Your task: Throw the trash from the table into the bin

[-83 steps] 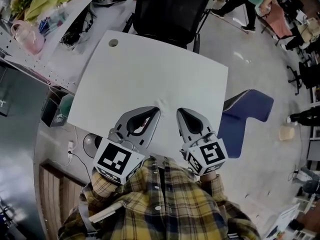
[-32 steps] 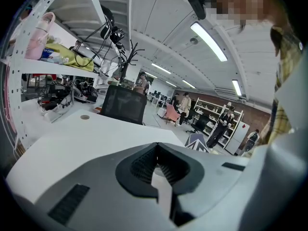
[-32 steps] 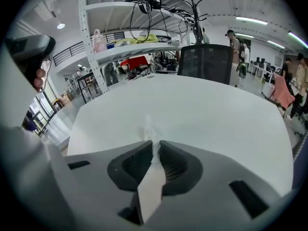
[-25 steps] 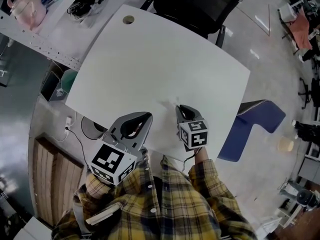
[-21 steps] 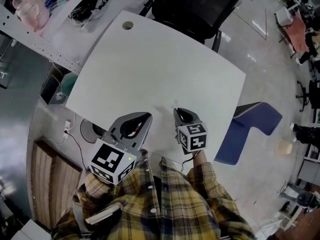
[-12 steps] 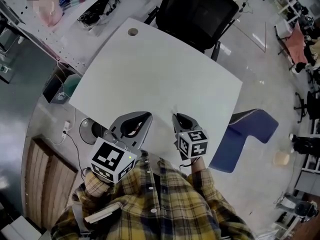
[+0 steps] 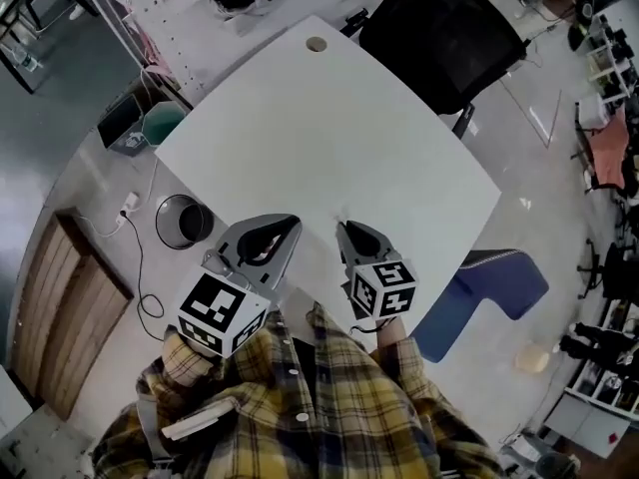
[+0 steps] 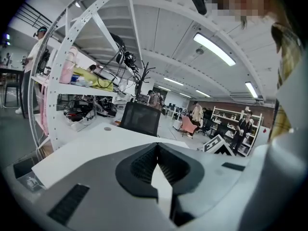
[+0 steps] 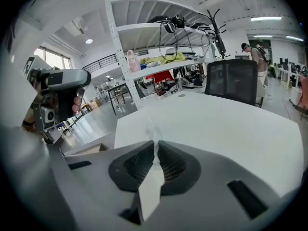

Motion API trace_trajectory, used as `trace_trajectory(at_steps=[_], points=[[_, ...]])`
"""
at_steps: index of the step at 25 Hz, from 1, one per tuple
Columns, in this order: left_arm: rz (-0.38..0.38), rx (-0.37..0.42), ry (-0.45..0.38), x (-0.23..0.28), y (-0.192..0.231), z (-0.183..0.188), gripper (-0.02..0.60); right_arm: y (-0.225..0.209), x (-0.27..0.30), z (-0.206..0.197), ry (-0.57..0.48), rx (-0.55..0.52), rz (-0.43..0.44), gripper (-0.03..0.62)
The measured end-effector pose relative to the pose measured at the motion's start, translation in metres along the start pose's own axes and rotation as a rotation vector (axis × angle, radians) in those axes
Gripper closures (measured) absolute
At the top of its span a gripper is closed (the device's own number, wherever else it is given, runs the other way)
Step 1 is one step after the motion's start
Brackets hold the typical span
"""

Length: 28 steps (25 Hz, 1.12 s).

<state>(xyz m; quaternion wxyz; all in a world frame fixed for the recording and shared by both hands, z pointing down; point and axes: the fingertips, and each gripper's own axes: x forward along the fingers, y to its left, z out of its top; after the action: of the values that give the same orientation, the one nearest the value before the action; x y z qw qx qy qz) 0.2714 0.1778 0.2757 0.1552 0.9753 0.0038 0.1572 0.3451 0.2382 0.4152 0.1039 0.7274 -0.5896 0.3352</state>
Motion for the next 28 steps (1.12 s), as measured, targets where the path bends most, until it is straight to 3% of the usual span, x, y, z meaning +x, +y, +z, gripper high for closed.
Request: trace_trajectory(at_steps=[10, 21, 28], points=[[0.175, -0.084, -0.077, -0.093, 0.081, -0.017, 0.574, 0.122, 0.069, 0.012, 0.057, -0.166, 0.172, 0.572], [0.381, -0.084, -0.119, -0.286, 0.213, -0.033, 0.574, 0.315, 0.158, 0.020, 0.083, -0.268, 0.283, 0.572], [0.479, -0.137, -0.106, -0.389, 0.291, -0.065, 0.574, 0.424, 0.228, 0.010, 0.137, -0.301, 0.345, 0.572]])
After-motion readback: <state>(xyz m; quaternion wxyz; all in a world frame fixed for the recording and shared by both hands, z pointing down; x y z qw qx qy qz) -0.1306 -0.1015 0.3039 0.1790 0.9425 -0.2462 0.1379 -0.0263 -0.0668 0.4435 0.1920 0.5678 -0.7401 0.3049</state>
